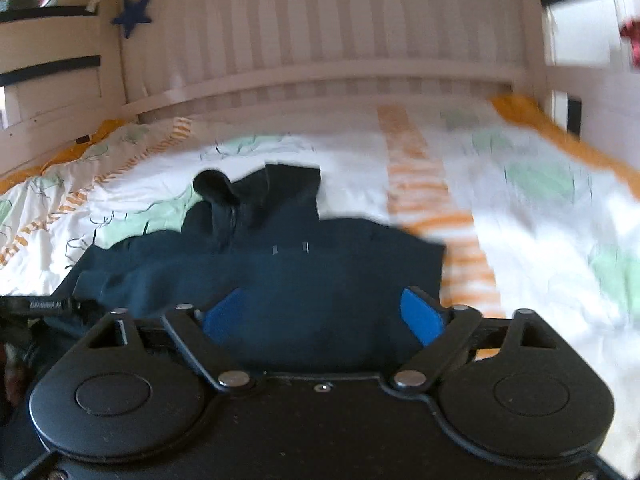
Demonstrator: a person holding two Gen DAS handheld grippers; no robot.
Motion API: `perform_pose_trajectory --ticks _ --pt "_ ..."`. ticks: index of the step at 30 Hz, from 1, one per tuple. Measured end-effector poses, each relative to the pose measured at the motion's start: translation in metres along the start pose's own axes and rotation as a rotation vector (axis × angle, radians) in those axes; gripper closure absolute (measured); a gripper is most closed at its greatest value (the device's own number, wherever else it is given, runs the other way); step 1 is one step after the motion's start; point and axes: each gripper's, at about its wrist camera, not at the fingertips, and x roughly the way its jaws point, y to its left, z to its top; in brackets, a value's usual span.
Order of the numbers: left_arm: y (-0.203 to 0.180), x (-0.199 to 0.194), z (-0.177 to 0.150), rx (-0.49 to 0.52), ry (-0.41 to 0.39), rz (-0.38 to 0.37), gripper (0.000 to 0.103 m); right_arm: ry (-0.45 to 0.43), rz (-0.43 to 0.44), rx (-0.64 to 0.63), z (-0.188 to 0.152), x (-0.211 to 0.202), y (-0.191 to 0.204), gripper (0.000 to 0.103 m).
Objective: Fold large clothes
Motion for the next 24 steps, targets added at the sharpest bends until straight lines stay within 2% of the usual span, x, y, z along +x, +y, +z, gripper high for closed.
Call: perform_pose_trajectory --ticks 3,7,10,15,24 --pt "0.001 0.000 0.000 -0.001 0.000 -0.001 0.000 0.057 -0.022 -0.007 0.001 0.022 0.001 0.010" --pt "0.000 0.000 0.000 0.000 -0.001 -0.001 0.000 0.183 -0.057 0.032 -0.023 0.047 -0.011 0.010" --pt "0.000 -0.001 0.000 -0.001 -0.001 0.000 0.000 0.175 -0.025 0.094 -0.032 0.043 -0.021 0.010" --pt "0.000 -0.001 0.000 -0.002 -0.003 -0.001 0.000 0.186 -0.003 0.075 -0.036 0.046 -0.018 0.001" --pt "0.000 0.000 0.001 -0.003 -0.002 -0.002 0.000 0.185 0.003 0.068 -0.036 0.048 -0.016 0.000"
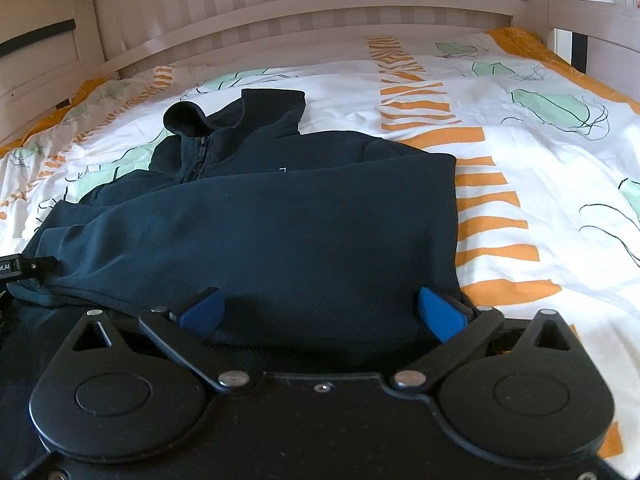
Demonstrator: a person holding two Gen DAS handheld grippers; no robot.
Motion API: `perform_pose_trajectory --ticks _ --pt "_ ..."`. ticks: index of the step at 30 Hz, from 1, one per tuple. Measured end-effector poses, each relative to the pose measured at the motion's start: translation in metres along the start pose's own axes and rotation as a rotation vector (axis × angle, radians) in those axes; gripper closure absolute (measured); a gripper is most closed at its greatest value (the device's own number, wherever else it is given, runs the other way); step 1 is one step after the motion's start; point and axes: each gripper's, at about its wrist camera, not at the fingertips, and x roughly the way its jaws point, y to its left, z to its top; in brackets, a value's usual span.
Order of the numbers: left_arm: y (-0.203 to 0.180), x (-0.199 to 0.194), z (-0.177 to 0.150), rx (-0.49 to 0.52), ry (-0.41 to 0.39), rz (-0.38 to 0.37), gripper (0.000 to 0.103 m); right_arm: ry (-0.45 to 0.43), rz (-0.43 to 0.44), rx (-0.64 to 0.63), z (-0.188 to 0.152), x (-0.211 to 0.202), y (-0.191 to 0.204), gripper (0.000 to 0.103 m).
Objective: Fold large clothes
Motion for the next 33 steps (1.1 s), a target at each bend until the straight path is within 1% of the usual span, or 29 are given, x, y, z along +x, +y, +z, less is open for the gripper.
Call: perform_pose_trajectory --ticks 8,10,13,16,20,24,27,30,33 --pt "0.000 0.000 0.003 0.003 0.017 -0.002 0.000 0.014 -0.002 -0.010 0.003 0.001 0.002 0.000" --pt "0.001 -0.002 0.007 0.003 0.041 -0.011 0.001 0.028 0.000 -0.020 0.005 0.001 0.002 0.000" --pt "0.004 -0.010 0.016 -0.046 0.058 -0.021 0.004 0.064 -0.006 -0.061 0.012 -0.001 0.006 0.001" --pt "0.003 -0.018 0.028 -0.087 0.053 -0.031 0.006 0.044 0.000 -0.074 0.020 -0.012 0.010 0.002" --pt "-0.007 -0.020 0.057 -0.091 0.027 -0.070 0.006 -0.008 0.008 -0.087 0.041 -0.018 0.015 0.003" --pt "-0.033 -0.005 0.094 -0.028 -0.001 -0.091 0.006 -0.025 0.031 -0.076 0.072 -0.003 0.018 0.006" --pt "-0.054 0.015 0.117 0.044 -0.027 -0.095 0.006 -0.037 0.035 -0.107 0.097 0.019 0.026 0.015" --pt "-0.076 0.042 0.136 0.104 -0.050 -0.067 0.006 -0.069 0.033 -0.152 0.120 0.043 0.036 0.017" --pt "-0.088 0.066 0.148 0.139 -0.062 -0.056 0.006 -0.085 0.060 -0.185 0.143 0.072 0.047 0.028"
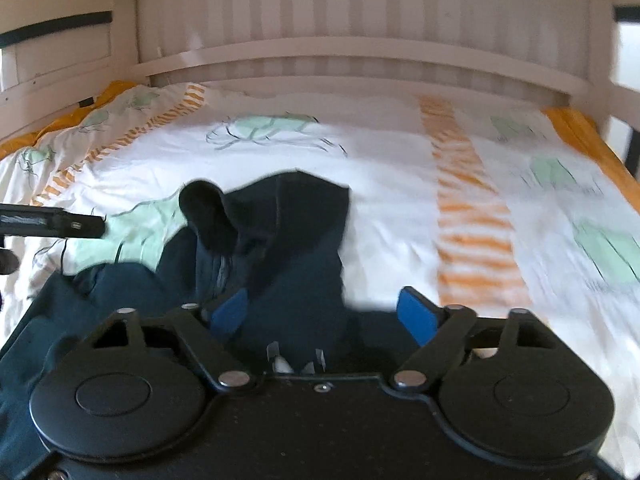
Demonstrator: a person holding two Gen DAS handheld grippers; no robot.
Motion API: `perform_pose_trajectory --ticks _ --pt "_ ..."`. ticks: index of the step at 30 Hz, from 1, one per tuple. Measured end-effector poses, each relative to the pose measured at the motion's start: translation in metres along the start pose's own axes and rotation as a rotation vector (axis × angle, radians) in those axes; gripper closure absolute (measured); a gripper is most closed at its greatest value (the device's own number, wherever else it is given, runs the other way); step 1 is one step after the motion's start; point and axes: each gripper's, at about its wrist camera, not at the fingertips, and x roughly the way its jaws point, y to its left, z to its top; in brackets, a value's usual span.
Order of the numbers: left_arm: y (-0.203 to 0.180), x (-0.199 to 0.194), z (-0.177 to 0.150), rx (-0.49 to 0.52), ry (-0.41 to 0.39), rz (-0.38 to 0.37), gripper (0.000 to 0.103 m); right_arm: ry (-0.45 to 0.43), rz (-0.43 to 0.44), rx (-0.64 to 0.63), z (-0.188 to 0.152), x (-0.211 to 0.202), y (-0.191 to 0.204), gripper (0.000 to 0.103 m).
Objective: Fold large clothes
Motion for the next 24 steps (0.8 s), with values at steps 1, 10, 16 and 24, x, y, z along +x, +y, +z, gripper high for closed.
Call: perform_pose_trajectory --ticks 1,10,16,24 --pt "-0.004 0.012 0.003 0.015 0.004 0.012 0.007 -0.002 0.010 -0.001 0.006 0.010 0.002 0.029" --pt "-0.011 0.081 -0.001 0.071 0.046 0.077 0.007 0.061 -0.017 -0.105 0.021 0.101 0.035 0.029" --pt "0.005 0.109 -0.014 -0.019 0.082 0.100 0.006 0.104 -0.092 -0.111 0.017 0.128 0.034 0.029" --pt "0.020 0.115 -0.026 -0.106 0.080 0.048 0.003 0.076 -0.203 -0.081 0.025 0.138 0.011 0.031"
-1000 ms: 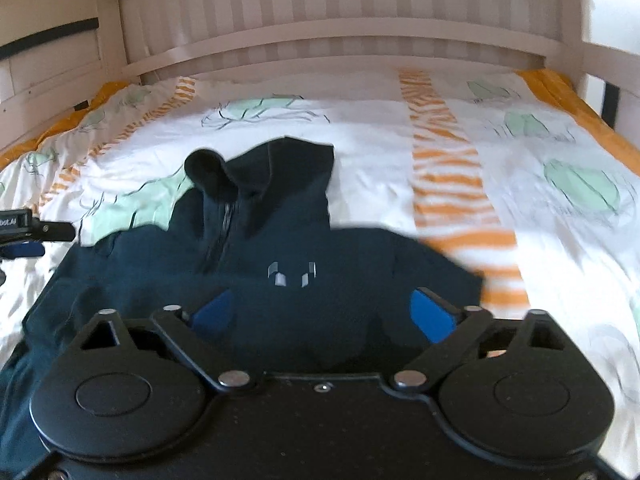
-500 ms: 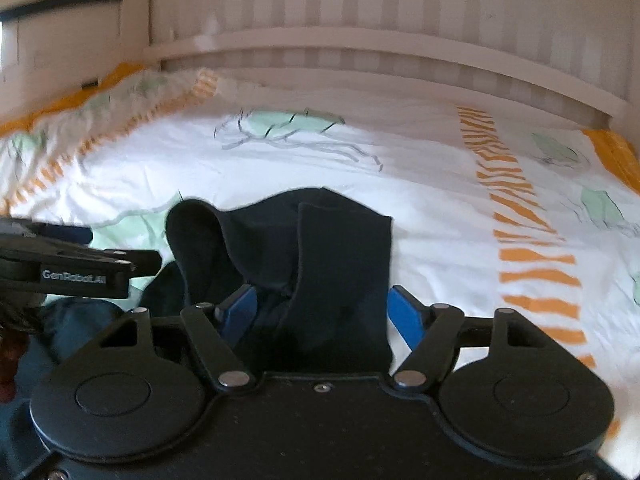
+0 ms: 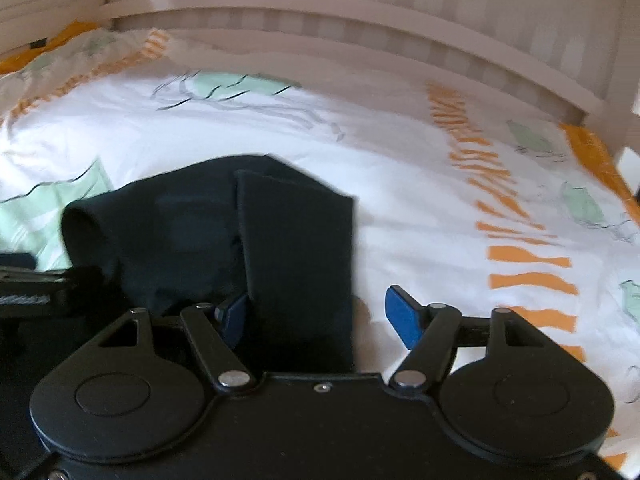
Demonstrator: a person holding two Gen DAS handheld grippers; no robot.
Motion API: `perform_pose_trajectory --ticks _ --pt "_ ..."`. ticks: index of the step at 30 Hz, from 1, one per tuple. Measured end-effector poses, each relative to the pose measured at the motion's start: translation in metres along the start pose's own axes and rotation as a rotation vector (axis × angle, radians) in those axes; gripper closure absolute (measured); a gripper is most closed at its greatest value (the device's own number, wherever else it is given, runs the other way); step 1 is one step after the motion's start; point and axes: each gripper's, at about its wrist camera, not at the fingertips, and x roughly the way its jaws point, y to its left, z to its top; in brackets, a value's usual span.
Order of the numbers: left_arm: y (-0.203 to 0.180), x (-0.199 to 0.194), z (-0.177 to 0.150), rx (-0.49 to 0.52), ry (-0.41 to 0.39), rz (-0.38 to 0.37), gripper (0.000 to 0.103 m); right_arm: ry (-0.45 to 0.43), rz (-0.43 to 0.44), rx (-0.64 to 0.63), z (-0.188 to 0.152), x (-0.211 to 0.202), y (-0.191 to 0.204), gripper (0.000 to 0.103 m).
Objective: Fold large clothes
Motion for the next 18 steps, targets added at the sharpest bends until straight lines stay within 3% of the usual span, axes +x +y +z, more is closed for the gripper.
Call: perform_pose_trajectory --ticks 4,8,12,16,18 --pt "-0.001 0.001 -0.001 0.008 -0.001 0.010 0.003 0.002 -0.050 0.095 -0.008 -0.003 -0.034 0.031" --pt "-0.001 0.004 0.000 0.001 -0.001 0.005 0.003 0.059 -0.098 0.221 -0.021 0.000 -0.075 0.033" --pt "-0.002 0.005 0.001 0.006 -0.001 0.006 0.003 0.104 -0.079 0.360 -0.034 0.000 -0.109 0.036" --pt "0.002 -0.014 0.008 -0.009 -0.020 -0.036 0.017 0.018 -0.017 0.337 -0.027 -0.019 -0.108 0.036" --pt "-0.001 -0.033 0.012 0.020 -0.072 -0.061 0.017 -0.041 0.030 0.280 -0.016 -0.028 -0.098 0.036"
